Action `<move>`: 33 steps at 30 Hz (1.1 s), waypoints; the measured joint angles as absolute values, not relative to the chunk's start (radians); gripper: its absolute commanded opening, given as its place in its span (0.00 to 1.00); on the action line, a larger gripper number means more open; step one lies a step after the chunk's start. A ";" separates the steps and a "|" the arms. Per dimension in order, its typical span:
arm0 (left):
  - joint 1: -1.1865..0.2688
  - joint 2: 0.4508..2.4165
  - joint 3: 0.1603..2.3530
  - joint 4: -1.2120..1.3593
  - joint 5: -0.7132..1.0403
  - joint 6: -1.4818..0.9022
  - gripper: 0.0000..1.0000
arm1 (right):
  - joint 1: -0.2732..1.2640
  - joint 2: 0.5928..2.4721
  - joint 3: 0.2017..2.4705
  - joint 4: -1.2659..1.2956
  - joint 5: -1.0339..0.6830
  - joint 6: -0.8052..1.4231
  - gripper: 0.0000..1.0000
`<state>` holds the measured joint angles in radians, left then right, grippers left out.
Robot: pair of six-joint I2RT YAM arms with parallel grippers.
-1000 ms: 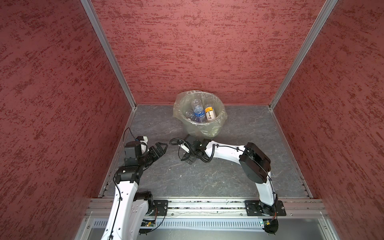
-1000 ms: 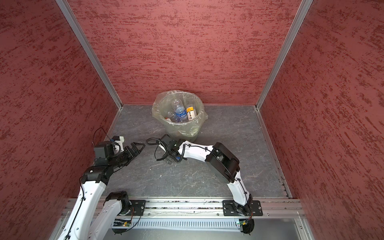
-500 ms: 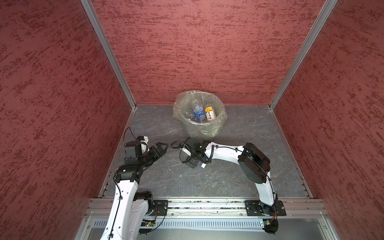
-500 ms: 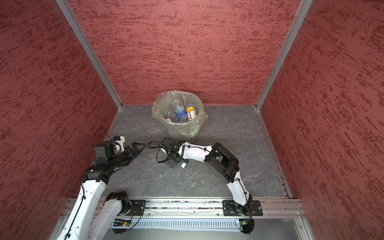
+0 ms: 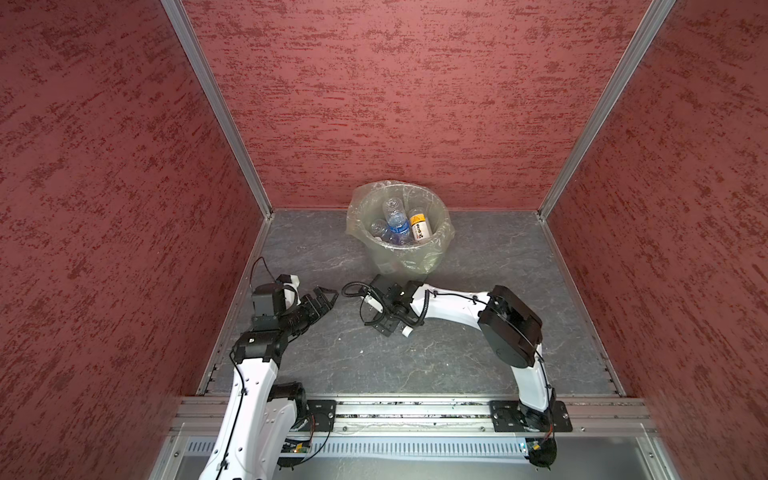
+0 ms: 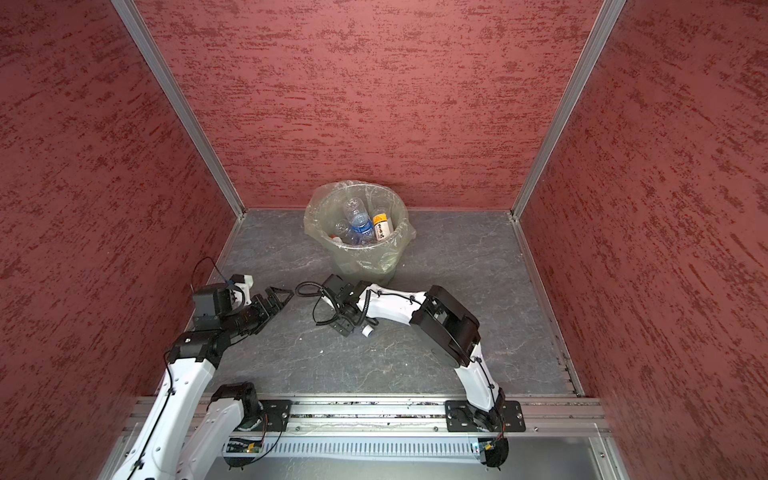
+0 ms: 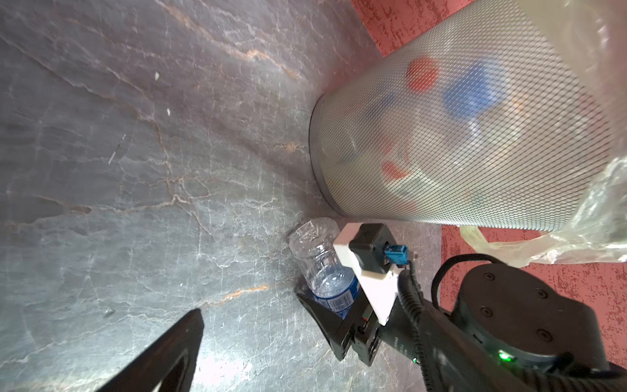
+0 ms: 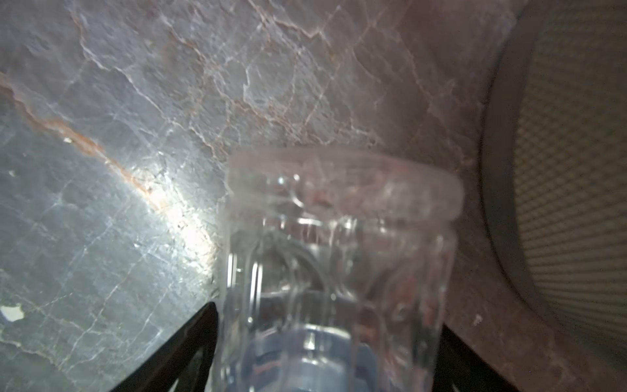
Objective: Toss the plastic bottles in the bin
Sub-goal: 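Close the right gripper around the last blue-labelled bottle's body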
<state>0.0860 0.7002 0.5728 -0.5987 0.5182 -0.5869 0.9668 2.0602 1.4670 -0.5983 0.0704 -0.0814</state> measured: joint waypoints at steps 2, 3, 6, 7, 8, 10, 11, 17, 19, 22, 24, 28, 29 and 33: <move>0.086 0.693 0.565 -0.604 0.520 -0.587 0.99 | 0.967 2.060 1.467 -0.599 0.070 -0.078 0.80; 0.084 0.687 0.562 -0.604 0.520 -0.587 0.99 | 0.967 2.060 1.467 -0.599 0.070 -0.078 0.79; 0.081 0.678 0.561 -0.605 0.520 -0.587 0.99 | 0.967 2.060 1.467 -0.600 0.070 -0.075 0.71; 0.080 0.677 0.561 -0.605 0.520 -0.587 0.99 | 0.967 2.060 1.467 -0.600 0.070 -0.075 0.68; 0.078 0.677 0.561 -0.605 0.520 -0.587 0.99 | 0.967 2.060 1.467 -0.600 0.070 -0.072 0.65; 0.075 0.678 0.561 -0.605 0.520 -0.587 0.99 | 0.967 2.055 1.467 -0.599 0.070 -0.067 0.61; 0.074 0.678 0.561 -0.605 0.520 -0.587 0.99 | 0.967 2.051 1.465 -0.599 0.070 -0.066 0.60; 0.051 0.678 0.561 -0.605 0.519 -0.587 0.99 | 0.967 1.991 1.420 -0.594 0.070 -0.049 0.49; 0.035 0.678 0.561 -0.605 0.517 -0.587 0.99 | 0.967 1.956 1.388 -0.591 0.070 -0.038 0.46; 0.002 0.678 0.561 -0.605 0.510 -0.587 0.99 | 0.969 1.900 1.336 -0.583 0.071 -0.018 0.41; -0.027 0.680 0.561 -0.604 0.496 -0.587 0.99 | 0.973 1.857 1.293 -0.573 0.071 -0.004 0.39; -0.088 0.683 0.558 -0.601 0.470 -0.587 0.99 | 0.978 1.773 1.210 -0.553 0.074 0.033 0.31; -0.105 0.686 0.557 -0.598 0.463 -0.587 0.99 | 0.980 1.746 1.185 -0.545 0.075 0.046 0.31; -0.170 0.701 0.553 -0.581 0.431 -0.589 0.99 | 0.986 1.644 1.096 -0.520 0.083 0.089 0.28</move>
<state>-0.1703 0.7013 0.5533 -0.5812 0.4309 -0.5888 0.9859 1.6440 1.0958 -0.5198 0.0826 0.0895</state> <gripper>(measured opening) 0.994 0.593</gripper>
